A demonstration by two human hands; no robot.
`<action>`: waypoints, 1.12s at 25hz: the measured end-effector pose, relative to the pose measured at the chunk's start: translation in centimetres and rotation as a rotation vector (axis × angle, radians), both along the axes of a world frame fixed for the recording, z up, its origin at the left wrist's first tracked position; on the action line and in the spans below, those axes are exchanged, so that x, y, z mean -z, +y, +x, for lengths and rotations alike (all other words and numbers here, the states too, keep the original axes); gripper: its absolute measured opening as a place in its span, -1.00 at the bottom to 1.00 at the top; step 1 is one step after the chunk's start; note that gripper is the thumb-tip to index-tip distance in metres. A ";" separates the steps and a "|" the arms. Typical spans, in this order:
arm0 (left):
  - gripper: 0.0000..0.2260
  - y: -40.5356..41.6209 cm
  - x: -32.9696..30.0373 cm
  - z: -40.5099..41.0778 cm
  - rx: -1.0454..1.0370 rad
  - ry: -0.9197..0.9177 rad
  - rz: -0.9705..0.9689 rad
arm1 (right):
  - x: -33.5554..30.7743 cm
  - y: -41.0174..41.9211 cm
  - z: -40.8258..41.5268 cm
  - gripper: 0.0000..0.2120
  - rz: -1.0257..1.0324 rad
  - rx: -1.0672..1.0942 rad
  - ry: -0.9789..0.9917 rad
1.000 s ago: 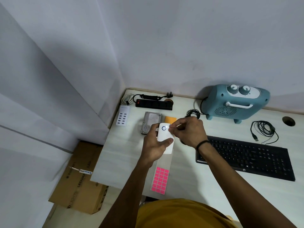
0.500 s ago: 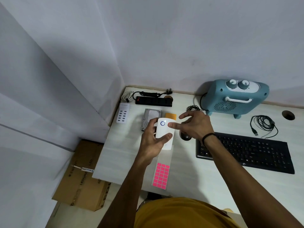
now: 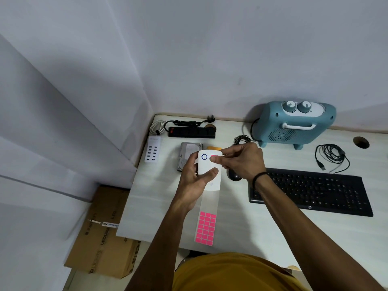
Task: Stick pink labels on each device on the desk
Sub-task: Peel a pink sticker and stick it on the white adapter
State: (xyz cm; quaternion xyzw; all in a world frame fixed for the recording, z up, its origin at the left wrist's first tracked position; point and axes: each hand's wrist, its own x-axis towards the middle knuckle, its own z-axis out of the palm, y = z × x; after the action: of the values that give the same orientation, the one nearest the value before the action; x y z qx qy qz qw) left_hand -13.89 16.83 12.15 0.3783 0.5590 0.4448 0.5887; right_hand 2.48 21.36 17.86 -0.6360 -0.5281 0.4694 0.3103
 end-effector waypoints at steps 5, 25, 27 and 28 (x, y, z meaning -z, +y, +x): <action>-0.58 0.5 0.1 0.0 -0.018 -0.032 -0.057 | 0.7 0.2 -0.4 -0.79 -0.023 0.046 0.068; -0.73 4.7 7.7 -7.7 -0.147 0.234 -0.190 | 11.4 4.3 -8.9 -0.68 -0.436 -0.064 0.143; -0.74 6.7 7.9 -9.5 -0.199 0.329 -0.186 | 12.1 6.5 -11.0 -0.64 -0.426 -0.105 0.098; -0.75 7.8 8.1 -10.6 -0.199 0.380 -0.185 | 12.7 7.6 -12.2 -0.63 -0.424 -0.120 0.068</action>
State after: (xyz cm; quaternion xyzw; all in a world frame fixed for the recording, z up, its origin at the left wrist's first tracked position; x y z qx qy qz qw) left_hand -24.46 24.64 4.01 0.3426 0.7327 0.3684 0.4583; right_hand -9.72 28.96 5.15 -0.6381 -0.4438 0.6089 0.1589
